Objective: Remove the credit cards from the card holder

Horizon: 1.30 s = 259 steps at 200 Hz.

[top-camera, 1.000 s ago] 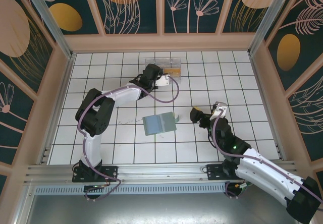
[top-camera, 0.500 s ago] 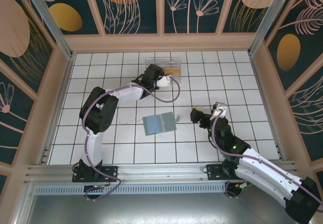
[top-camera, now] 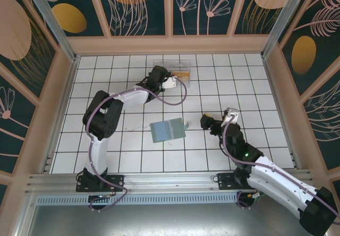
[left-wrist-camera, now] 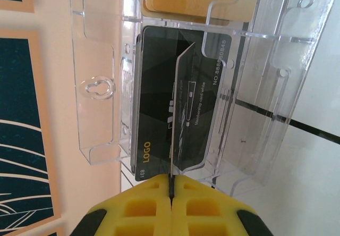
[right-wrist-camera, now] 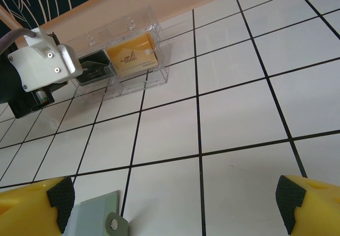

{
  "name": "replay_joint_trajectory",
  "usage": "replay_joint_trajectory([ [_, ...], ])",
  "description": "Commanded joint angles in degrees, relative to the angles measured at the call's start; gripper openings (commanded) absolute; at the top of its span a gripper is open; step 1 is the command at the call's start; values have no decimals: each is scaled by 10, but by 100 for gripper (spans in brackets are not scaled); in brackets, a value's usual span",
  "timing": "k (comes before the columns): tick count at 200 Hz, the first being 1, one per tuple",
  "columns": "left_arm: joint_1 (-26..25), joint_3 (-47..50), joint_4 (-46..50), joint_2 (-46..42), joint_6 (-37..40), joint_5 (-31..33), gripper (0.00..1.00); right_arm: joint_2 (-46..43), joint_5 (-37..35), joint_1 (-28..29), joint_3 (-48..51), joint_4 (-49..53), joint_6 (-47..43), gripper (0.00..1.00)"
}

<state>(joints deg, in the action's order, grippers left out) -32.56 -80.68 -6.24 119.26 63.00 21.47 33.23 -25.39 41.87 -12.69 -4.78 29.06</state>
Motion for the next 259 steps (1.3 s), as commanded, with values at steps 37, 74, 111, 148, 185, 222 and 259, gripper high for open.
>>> replay_joint_trajectory([
  [37, 6, -17, -18, 22, 7, 8, 6, 11, 16, -8, 7, -26, 11, 99],
  [74, 7, -34, -33, 39, -6, 17, 18, 11, 20, -12, 8, -27, 12, 99],
  [111, 13, -55, -44, 51, -18, 24, 25, 12, 24, -14, 8, -28, 12, 99],
  [148, 19, -65, -65, 60, -22, 37, 30, 12, 28, -17, 9, -29, 12, 99],
  [185, 21, -75, -70, 63, -29, 36, 30, 17, 34, -20, 9, -35, 11, 99],
  [222, 21, -73, -67, 56, -49, 30, 31, 25, 37, -23, 8, -36, 11, 99],
  [259, 21, -77, -47, 15, -136, 18, 40, 24, 32, -24, 7, -34, 12, 99],
])
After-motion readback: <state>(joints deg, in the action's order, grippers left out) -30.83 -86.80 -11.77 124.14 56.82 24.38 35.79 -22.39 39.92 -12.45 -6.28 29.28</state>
